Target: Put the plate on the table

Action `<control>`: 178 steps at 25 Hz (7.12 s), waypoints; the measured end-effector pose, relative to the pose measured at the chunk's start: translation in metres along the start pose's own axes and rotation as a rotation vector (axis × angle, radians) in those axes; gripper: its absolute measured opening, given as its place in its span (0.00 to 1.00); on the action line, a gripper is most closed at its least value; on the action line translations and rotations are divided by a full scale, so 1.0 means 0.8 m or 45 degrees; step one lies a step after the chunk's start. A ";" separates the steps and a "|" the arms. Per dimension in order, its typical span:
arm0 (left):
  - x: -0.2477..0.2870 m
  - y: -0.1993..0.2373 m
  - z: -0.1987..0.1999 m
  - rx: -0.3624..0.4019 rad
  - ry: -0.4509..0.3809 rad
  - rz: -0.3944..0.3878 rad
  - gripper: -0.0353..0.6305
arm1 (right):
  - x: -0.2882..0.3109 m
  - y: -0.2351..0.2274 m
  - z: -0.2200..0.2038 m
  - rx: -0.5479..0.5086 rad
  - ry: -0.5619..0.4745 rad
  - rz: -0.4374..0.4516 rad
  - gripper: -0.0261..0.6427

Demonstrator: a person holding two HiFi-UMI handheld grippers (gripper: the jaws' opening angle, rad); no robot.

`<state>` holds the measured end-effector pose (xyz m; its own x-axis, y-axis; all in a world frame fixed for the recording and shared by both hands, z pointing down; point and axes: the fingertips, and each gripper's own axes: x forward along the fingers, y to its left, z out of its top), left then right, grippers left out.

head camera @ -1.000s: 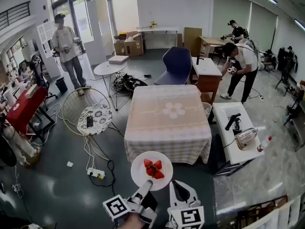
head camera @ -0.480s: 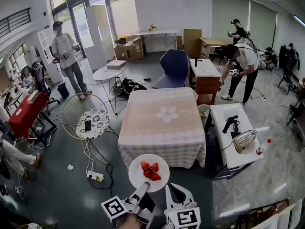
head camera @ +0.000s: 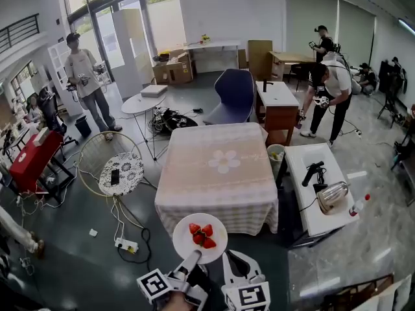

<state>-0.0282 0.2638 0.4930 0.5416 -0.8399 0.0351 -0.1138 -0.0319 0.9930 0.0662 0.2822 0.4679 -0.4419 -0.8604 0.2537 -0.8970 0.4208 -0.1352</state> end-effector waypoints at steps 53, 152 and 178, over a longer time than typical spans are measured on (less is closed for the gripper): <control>0.337 0.113 0.328 -0.170 0.153 0.093 0.09 | 0.474 -0.100 0.086 -0.075 0.203 -0.007 0.04; 0.524 0.190 0.280 0.988 0.578 0.564 0.21 | 0.569 -0.283 0.016 0.140 0.419 0.119 0.04; 0.446 0.075 0.264 1.149 0.566 0.221 0.06 | 0.489 -0.181 0.088 0.085 0.262 0.015 0.04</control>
<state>-0.0175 -0.1521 0.5412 0.6973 -0.6004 0.3917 -0.7059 -0.4800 0.5209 0.0234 -0.1357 0.5195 -0.4513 -0.7760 0.4406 -0.8921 0.4047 -0.2010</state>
